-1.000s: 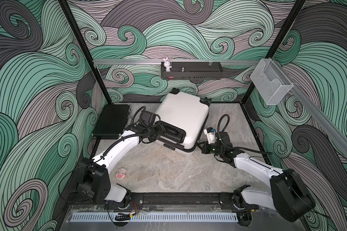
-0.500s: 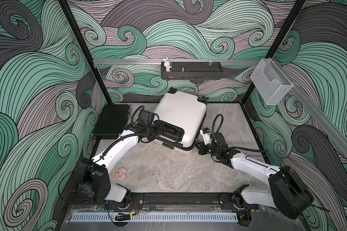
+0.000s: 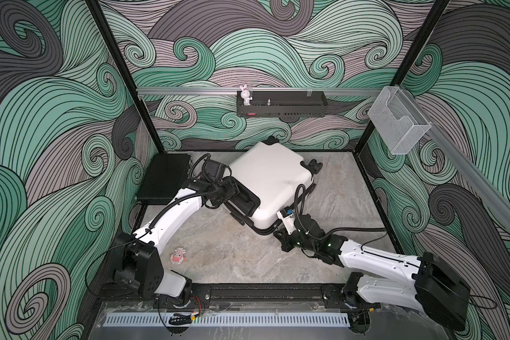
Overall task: Open the suitcase zippers
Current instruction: Adjust the suitcase at the center of the board.
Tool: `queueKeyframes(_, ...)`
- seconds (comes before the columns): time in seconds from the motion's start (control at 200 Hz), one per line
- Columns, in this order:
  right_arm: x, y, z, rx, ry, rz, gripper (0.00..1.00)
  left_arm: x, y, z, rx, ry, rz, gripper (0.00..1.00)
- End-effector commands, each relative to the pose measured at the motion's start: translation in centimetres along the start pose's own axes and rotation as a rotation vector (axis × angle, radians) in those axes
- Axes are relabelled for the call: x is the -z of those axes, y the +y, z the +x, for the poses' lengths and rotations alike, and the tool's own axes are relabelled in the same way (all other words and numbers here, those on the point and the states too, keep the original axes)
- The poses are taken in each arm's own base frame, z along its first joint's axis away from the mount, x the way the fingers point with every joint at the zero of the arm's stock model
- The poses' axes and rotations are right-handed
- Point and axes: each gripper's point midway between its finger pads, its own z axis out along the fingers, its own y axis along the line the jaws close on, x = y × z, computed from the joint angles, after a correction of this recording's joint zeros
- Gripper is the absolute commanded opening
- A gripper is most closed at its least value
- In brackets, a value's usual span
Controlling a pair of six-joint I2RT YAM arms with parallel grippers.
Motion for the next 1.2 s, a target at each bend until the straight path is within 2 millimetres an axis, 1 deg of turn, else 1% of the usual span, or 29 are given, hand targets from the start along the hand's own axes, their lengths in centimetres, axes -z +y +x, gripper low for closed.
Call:
queueKeyframes(0.0,-0.5,2.8,-0.5,0.072,-0.024,-0.047,0.00,0.1,1.6,1.1,0.008,0.045,-0.076,0.76)
queueKeyframes(0.055,-0.8,3.5,-0.5,0.097,-0.019,-0.055,0.00,0.2,1.8,1.2,0.004,0.047,-0.083,0.73)
queueKeyframes(0.135,-1.1,4.0,-0.4,0.118,-0.010,-0.058,0.00,0.2,2.2,1.3,0.001,0.050,-0.096,0.68)
queueKeyframes(0.21,-1.1,3.7,-0.4,0.119,-0.016,-0.046,0.00,0.1,2.4,1.3,-0.011,0.051,-0.110,0.54)
queueKeyframes(0.24,-1.0,3.6,-0.4,0.120,-0.020,-0.040,0.00,0.0,2.7,1.3,-0.017,0.053,-0.124,0.51)
queueKeyframes(0.26,-1.0,3.5,-0.3,0.120,-0.021,-0.035,0.00,0.0,2.9,1.3,-0.020,0.051,-0.134,0.46)
queueKeyframes(0.295,-0.8,3.1,-0.4,0.121,-0.030,-0.021,0.00,-0.1,3.2,1.2,-0.025,0.048,-0.152,0.44)
queueKeyframes(0.42,0.0,1.8,-0.1,0.109,-0.033,0.013,0.00,-0.4,4.5,1.1,-0.045,0.059,-0.221,0.42)
queueKeyframes(0.495,0.6,0.6,-0.1,0.079,-0.039,0.033,0.00,-0.6,5.3,1.2,-0.051,0.083,-0.261,0.40)
queueKeyframes(0.605,1.6,-1.6,0.1,0.038,-0.054,0.071,0.00,-0.7,6.2,1.1,-0.056,0.106,-0.296,0.39)
queueKeyframes(0.756,3.2,-4.8,0.4,-0.022,-0.069,0.132,0.00,-0.6,6.7,0.8,-0.050,0.103,-0.302,0.39)
queueKeyframes(0.881,4.3,-7.5,0.0,-0.106,-0.104,0.169,0.00,-0.4,7.0,0.5,-0.050,0.097,-0.303,0.39)
queueKeyframes(1.031,5.6,-10.6,-1.6,-0.193,-0.162,0.205,0.00,-0.3,7.3,0.6,-0.050,0.102,-0.304,0.40)
queueKeyframes(1.061,5.7,-10.8,-1.9,-0.202,-0.164,0.198,0.00,-0.3,7.3,0.7,-0.049,0.103,-0.299,0.40)
queueKeyframes(1.096,5.8,-10.7,-2.3,-0.194,-0.162,0.180,0.00,-0.3,7.3,0.7,-0.044,0.106,-0.294,0.40)
queueKeyframes(1.121,5.8,-10.2,-2.3,-0.168,-0.151,0.153,0.00,-0.3,7.3,0.8,-0.044,0.108,-0.291,0.40)
queueKeyframes(1.151,5.8,-9.1,-2.4,-0.125,-0.136,0.098,0.00,-0.3,7.2,0.8,-0.042,0.111,-0.285,0.40)
queueKeyframes(1.196,5.8,-7.6,-2.4,-0.085,-0.125,0.020,0.11,-0.4,7.1,0.9,-0.041,0.116,-0.279,0.40)
